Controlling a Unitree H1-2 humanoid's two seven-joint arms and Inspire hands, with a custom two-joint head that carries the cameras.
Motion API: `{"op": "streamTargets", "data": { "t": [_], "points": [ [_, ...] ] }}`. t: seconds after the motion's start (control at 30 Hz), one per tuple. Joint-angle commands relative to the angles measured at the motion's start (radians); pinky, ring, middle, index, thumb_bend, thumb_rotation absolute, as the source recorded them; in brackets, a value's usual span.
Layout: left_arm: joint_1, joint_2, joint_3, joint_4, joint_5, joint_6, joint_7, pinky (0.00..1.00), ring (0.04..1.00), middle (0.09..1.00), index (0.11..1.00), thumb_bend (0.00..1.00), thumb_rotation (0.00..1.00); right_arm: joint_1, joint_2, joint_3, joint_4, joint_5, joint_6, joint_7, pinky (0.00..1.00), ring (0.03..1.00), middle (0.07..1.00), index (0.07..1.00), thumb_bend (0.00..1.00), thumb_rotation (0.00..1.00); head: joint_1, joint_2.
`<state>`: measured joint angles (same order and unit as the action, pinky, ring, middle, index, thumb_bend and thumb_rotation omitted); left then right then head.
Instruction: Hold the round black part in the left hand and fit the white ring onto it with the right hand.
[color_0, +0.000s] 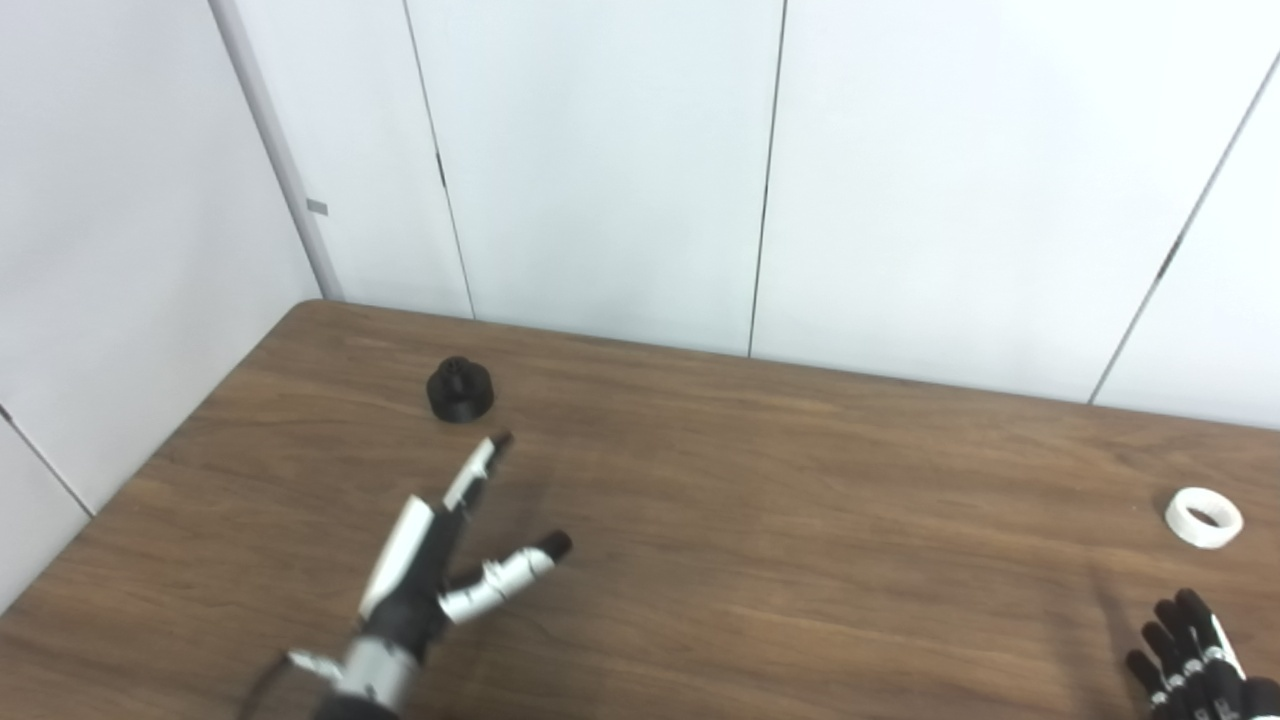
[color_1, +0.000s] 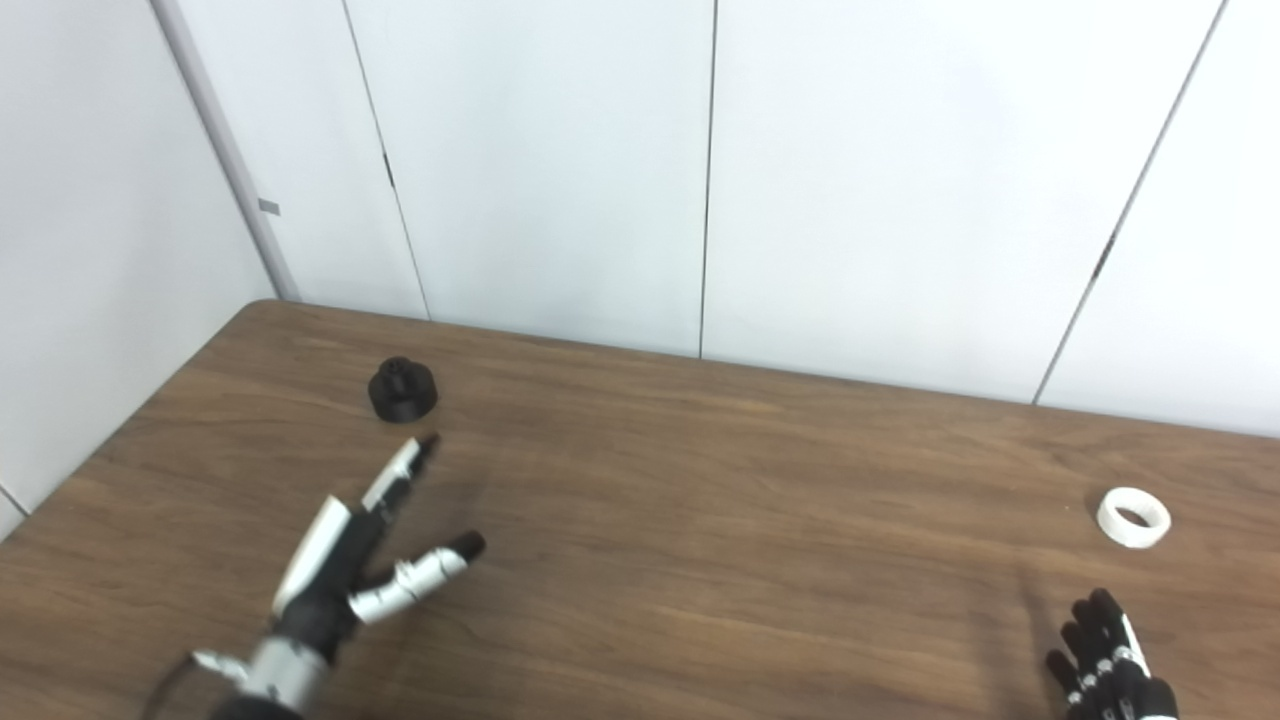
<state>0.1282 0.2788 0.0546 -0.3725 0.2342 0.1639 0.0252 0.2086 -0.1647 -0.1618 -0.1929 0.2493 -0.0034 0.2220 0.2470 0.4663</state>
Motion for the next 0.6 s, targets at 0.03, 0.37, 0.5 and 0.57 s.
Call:
{"op": "streamTargets", "data": {
  "t": [0.03,0.37,0.5,0.57],
  "points": [
    [-0.041,0.04,0.024,-0.052,0.054,0.033,-0.013,1.0,1.0,1.0,1.0,0.91,0.53,0.02,0.0,0.005,0.018,-0.002,0.014,-0.015,1.0,1.0,1.0,1.0,0.59,1.0,-0.001,-0.001],
    [-0.081,0.151,0.049,-0.031,0.275,0.079,-0.034,1.0,1.0,1.0,0.964,0.93,0.61,0.022,0.0,0.003,0.016,-0.006,0.015,-0.026,1.0,1.0,1.0,1.0,0.61,1.0,-0.004,0.006],
    [-0.101,0.202,0.044,0.039,0.38,0.065,-0.013,1.0,1.0,1.0,0.938,0.94,0.65,0.023,0.0,0.007,0.017,-0.017,0.008,-0.029,1.0,1.0,1.0,1.0,0.6,1.0,-0.006,0.008],
    [-0.112,0.226,0.042,0.075,0.432,0.067,-0.007,1.0,1.0,1.0,0.933,0.96,0.67,0.023,0.0,0.009,0.017,-0.02,0.01,-0.031,1.0,1.0,1.0,1.0,0.6,1.0,-0.008,0.01]
  ]
}}
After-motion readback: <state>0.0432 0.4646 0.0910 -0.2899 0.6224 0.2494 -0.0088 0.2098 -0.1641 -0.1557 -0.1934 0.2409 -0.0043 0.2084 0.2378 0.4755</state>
